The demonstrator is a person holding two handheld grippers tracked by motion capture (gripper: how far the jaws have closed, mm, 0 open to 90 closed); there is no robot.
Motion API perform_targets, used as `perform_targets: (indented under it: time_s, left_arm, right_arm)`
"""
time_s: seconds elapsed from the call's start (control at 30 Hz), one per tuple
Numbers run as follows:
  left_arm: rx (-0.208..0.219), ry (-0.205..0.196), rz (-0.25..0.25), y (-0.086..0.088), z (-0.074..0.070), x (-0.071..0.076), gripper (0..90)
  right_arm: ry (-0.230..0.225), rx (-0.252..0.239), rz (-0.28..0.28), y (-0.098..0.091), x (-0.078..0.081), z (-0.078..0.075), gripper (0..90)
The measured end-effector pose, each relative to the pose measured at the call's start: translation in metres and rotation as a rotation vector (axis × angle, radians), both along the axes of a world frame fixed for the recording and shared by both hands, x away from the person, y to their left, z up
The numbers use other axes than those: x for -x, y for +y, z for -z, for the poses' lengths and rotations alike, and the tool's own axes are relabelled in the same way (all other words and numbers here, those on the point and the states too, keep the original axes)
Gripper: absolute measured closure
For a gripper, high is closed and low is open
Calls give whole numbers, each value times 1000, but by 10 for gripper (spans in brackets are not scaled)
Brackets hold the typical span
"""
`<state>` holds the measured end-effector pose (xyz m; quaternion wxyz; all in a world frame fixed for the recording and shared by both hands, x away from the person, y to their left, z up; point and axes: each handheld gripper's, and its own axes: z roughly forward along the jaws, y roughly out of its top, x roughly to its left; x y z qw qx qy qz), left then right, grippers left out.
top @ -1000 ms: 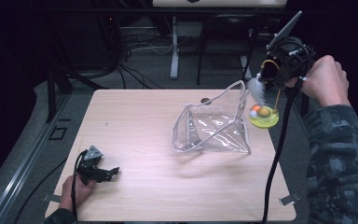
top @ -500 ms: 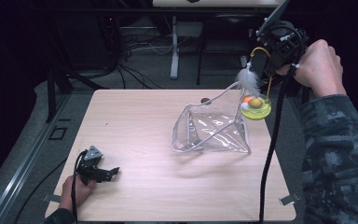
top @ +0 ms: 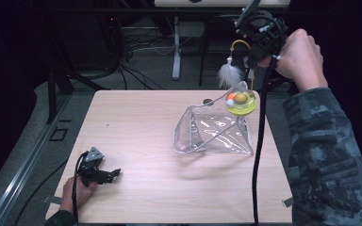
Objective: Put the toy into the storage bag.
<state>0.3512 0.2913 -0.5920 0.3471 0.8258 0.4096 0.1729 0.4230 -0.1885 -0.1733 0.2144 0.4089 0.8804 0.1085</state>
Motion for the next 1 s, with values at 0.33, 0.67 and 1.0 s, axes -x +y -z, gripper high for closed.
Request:
perform_targets:
  time_s: [0.33,0.67,1.0]
  left_arm:
    - [0,0,0,0,0,0,20]
    - [0,1,0,0,0,0,20]
    - [1,1,1,0,0,0,20]
  right_arm:
    - [9,-30,-52,26,-11,11,871]
    - [54,-49,-58,34,-22,34,871]
    - [89,-93,-42,28,-31,60,871]
